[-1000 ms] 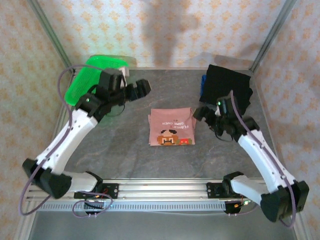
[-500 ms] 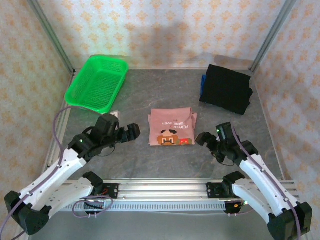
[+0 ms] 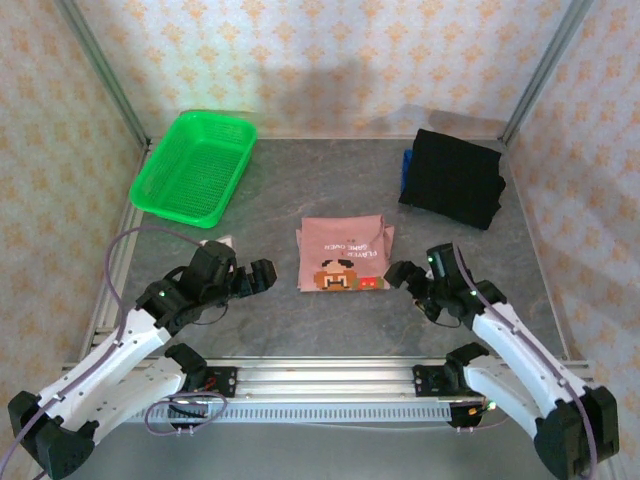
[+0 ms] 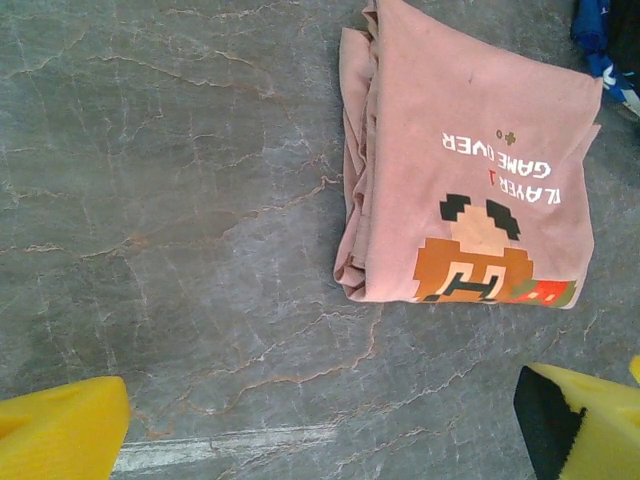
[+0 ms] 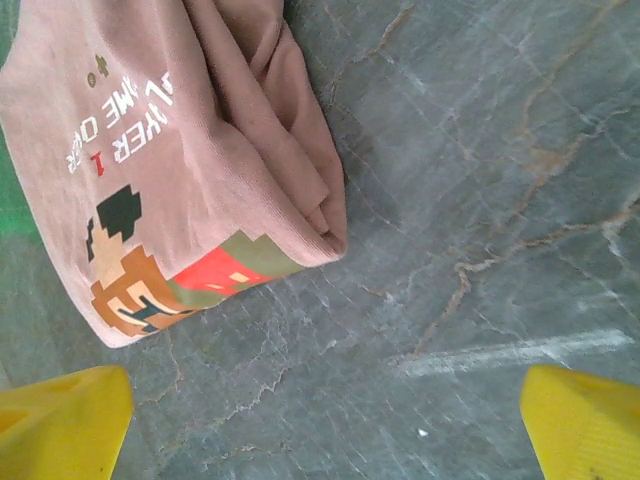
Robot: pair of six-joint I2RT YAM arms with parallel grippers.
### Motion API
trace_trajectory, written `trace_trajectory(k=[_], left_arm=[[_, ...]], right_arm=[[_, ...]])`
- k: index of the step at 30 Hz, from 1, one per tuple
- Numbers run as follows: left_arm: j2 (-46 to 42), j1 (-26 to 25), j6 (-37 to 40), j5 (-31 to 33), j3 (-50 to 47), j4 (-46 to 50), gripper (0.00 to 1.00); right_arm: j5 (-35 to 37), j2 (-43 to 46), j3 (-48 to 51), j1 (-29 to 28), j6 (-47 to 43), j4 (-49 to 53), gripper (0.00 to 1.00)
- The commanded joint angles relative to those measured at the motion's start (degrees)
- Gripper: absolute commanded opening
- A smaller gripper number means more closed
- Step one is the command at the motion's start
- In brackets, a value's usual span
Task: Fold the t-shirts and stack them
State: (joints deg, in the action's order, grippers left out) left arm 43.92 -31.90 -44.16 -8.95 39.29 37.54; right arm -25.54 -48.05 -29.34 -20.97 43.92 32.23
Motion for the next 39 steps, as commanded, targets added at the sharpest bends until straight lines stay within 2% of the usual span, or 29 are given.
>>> trace_trajectory(k=[1,14,28,34,39], left_arm=[[0.6,-0.3,-0.6,0.1,-0.6,-2.4,1.00],[3.0,-0.2,1.2,1.0,3.1,-1.5,1.00],[-4.1,0.9,3.4,6.7,10.5,10.2,1.00],[-6.9,1.2,4.3,9.9,14.1,14.6,1.00],[-8.9,1.5,3.9,11.6,16.3,17.4,1.00]], right_arm=[[-0.7,-4.1,-1.4,-0.4,-1.4,-5.0,0.99],[-1.2,-27.9,-13.1,-0.4,-8.6,-11.0,0.98],[1.9,-54.1,-33.3,-0.4,-15.8,-4.8,0.92],[3.5,-61.8,-39.5,-1.8,-17.9,-1.7,0.83],[3.6,-66.2,-42.0,-2.2,-17.8,-0.9,0.59]])
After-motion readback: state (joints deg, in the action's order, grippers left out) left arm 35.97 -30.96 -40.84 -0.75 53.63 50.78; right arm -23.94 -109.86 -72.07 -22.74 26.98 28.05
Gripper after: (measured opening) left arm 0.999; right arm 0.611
